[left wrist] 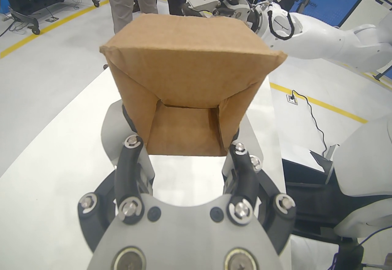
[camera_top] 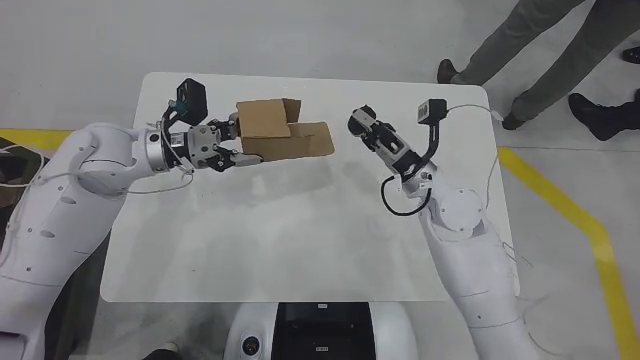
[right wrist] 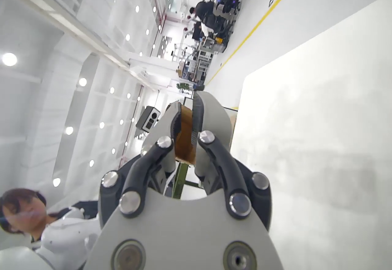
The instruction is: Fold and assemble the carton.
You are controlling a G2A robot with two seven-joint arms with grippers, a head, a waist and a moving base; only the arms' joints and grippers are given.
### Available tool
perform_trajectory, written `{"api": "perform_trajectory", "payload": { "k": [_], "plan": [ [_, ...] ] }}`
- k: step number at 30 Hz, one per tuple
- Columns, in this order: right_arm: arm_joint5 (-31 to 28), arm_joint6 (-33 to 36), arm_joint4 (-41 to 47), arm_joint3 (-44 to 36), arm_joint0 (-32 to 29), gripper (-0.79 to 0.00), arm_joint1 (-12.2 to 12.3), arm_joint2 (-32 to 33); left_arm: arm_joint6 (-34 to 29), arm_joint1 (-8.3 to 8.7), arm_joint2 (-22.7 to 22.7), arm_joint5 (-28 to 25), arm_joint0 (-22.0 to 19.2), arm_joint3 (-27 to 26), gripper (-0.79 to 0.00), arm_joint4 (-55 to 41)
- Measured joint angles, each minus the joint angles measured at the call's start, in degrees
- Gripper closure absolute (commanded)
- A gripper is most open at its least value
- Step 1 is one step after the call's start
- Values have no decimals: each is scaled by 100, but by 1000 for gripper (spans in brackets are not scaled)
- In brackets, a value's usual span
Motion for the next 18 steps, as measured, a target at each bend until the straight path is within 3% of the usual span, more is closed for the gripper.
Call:
{"api": "perform_trajectory", "payload": {
  "k": [5, 18],
  "plan": [
    [-447, 782, 114, 211, 269, 0, 57, -27, -113, 60, 104, 0, -26, -173, -425, -79],
    [-389, 2023, 198, 245, 706, 0, 124, -615, -345, 212, 600, 0, -389, -510, -480, -82]
  ]
}}
